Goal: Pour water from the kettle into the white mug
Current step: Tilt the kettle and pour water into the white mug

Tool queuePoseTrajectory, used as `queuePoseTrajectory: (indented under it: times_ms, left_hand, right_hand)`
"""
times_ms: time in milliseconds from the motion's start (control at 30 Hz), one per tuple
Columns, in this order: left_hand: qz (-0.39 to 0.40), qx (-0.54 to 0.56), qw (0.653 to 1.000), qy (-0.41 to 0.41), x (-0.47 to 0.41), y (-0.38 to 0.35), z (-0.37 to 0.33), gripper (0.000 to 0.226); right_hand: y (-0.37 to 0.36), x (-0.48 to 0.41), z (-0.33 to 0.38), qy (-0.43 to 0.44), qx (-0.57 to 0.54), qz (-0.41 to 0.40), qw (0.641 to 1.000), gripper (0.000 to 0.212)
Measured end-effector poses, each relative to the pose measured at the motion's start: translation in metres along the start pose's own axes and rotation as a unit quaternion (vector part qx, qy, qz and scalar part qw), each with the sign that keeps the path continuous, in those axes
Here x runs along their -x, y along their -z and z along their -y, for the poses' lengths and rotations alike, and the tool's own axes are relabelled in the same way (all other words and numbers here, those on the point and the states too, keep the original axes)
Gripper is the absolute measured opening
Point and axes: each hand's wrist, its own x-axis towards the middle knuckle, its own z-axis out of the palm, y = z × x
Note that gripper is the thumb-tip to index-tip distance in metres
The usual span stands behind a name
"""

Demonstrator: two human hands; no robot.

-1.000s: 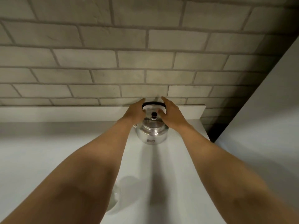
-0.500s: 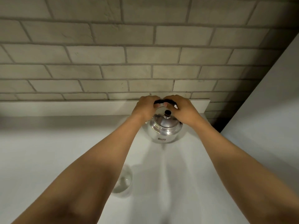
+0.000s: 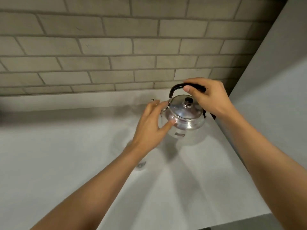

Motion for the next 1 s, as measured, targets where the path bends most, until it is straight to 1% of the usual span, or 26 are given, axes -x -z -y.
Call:
queuePoseTrajectory:
  times_ms: [67,133,233,333,600,833,1000]
  left_hand:
    - [0.034,0.022,0.999,0.020,0.026,-0.012,-0.003,0.074]
    - [0.043,0.028,0.998,0.022,0.044,-0.023,-0.009,0.081]
    - [0.052,0.036,0.998,0.005,0.061,-0.033,-0.017,0.081]
    - [0.064,0.053,0.996,0.016,0.074,-0.042,-0.018,0.076]
    - [0.032,0.081,0.995,0.044,0.095,-0.072,-0.024,0.072]
    - [0.003,0.128,0.989,0.075,0.105,-0.091,-0.023,0.073]
    - [-0.011,0.137,0.986,0.096,0.112,-0.101,-0.019,0.073]
  right_hand:
    - [0.005,0.010,0.012,-0.001,-0.002,-0.001,1.000,0.032]
    - [0.010,0.020,0.022,-0.005,0.000,0.003,1.000,0.032]
    - [0.015,0.035,0.030,-0.001,0.000,0.015,1.000,0.031]
    - [0.015,0.046,0.032,0.015,0.004,0.039,0.999,0.032]
    - [0.013,0.051,0.031,0.065,0.024,0.089,0.994,0.030]
    - [0.010,0.049,0.035,0.088,0.064,0.137,0.985,0.031]
    - [0.001,0.050,0.039,0.096,0.088,0.161,0.978,0.031]
